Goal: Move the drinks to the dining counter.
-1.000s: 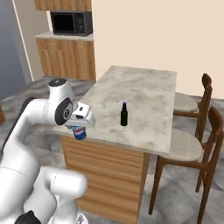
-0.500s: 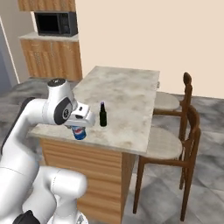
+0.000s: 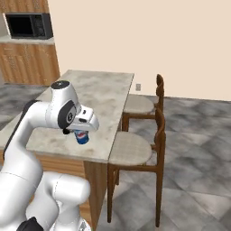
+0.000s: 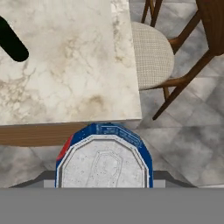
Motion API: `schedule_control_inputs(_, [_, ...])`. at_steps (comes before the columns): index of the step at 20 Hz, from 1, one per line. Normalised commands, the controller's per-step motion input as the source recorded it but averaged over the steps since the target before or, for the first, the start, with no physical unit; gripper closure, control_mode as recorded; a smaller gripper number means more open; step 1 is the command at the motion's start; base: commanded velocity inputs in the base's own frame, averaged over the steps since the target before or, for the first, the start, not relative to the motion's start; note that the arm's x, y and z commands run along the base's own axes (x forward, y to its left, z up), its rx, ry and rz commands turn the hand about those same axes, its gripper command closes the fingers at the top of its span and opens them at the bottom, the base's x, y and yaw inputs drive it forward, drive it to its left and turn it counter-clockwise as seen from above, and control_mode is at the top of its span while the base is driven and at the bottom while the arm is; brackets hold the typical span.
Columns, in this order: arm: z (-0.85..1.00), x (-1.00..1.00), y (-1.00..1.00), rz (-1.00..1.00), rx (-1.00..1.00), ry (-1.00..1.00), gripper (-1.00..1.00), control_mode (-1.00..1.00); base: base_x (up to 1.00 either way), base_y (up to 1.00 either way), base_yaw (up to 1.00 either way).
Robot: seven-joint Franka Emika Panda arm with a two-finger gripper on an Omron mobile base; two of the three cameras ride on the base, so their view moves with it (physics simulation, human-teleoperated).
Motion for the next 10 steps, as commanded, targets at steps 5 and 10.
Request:
schedule_control_inputs(5, [0.0, 0.0, 0.0, 0.0, 0.0, 0.0, 1.0, 1.0, 0.31, 0.06, -0.23])
schedule_control_inputs(10, [0.0, 0.0, 0.0, 0.0, 0.0, 0.0, 1.0, 1.0, 0.37, 0.12, -0.09])
